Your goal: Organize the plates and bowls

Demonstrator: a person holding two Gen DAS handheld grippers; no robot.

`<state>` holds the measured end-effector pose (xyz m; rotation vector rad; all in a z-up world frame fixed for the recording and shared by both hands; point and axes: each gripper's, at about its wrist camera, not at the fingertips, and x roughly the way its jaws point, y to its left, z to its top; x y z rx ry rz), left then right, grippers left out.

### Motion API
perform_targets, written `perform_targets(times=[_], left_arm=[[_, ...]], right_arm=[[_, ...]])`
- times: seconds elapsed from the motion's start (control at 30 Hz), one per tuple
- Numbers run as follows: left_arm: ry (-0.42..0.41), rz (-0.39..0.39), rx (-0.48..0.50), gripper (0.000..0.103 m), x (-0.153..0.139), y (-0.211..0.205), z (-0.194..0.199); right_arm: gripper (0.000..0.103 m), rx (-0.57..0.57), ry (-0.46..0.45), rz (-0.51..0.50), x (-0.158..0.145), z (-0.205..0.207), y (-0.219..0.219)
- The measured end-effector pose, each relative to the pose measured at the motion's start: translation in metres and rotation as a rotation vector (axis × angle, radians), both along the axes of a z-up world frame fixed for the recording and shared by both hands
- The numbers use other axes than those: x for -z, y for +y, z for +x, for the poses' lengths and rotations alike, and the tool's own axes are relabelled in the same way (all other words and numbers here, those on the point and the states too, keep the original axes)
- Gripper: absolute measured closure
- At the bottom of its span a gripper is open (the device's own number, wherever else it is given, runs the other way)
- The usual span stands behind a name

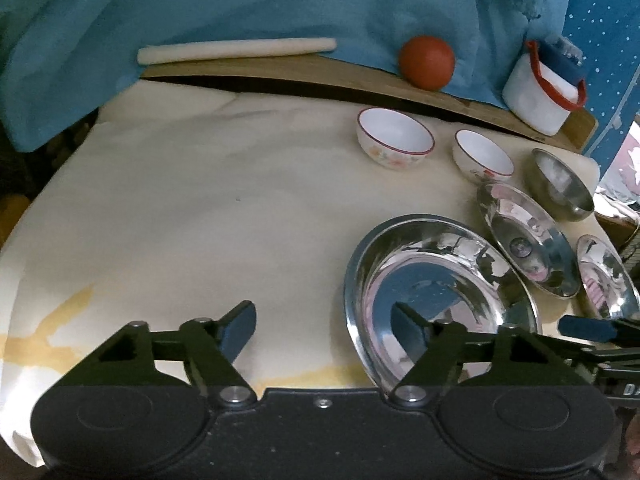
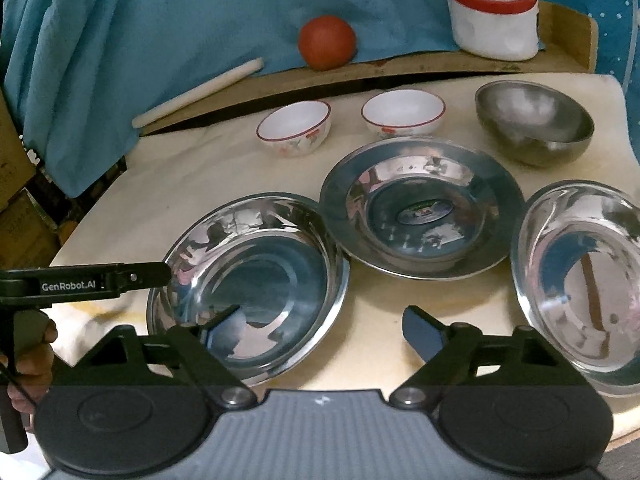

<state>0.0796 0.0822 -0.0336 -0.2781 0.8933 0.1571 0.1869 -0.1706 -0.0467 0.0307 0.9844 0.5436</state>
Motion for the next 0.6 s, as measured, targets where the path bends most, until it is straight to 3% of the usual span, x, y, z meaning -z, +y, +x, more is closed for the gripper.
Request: perform_targets(times=[0.1,0.27,0.3,0.4,0.43,0.6], left_arm=[[-0.002,-0.02,0.012,0.038,0.001,0.001,0.001],[0.02,-0.048,0.046,0.066,0.005,-0.003,0.006],[0.022,-0.055,0.051,0.067,0.006,-0.004,0.006],[0.033,-0.054,0.066,0.087,0.009,-0.006,0.006],[0.035,-0.057,0.073,0.09,0.009,-0.007,0.006],[0.024,-0.057,0.075,0.09,0.01,-0.008,0.002]], right_arm=[[0.02,-0.003,0.007,-0.003,0.002,0.002,0.002],[0.033,-0.006,0.028,0.002,0.007,0.004,0.003],[0.038,-0.006,0.031,0.002,0.008,0.003,0.003],[0.056,-0.007,0.046,0.004,0.011,0.003,0.005],[0.063,-0.005,0.05,0.005,0.012,0.003,0.005],[0.08,-0.011,0.047,0.01,0.013,-0.001,0.004]])
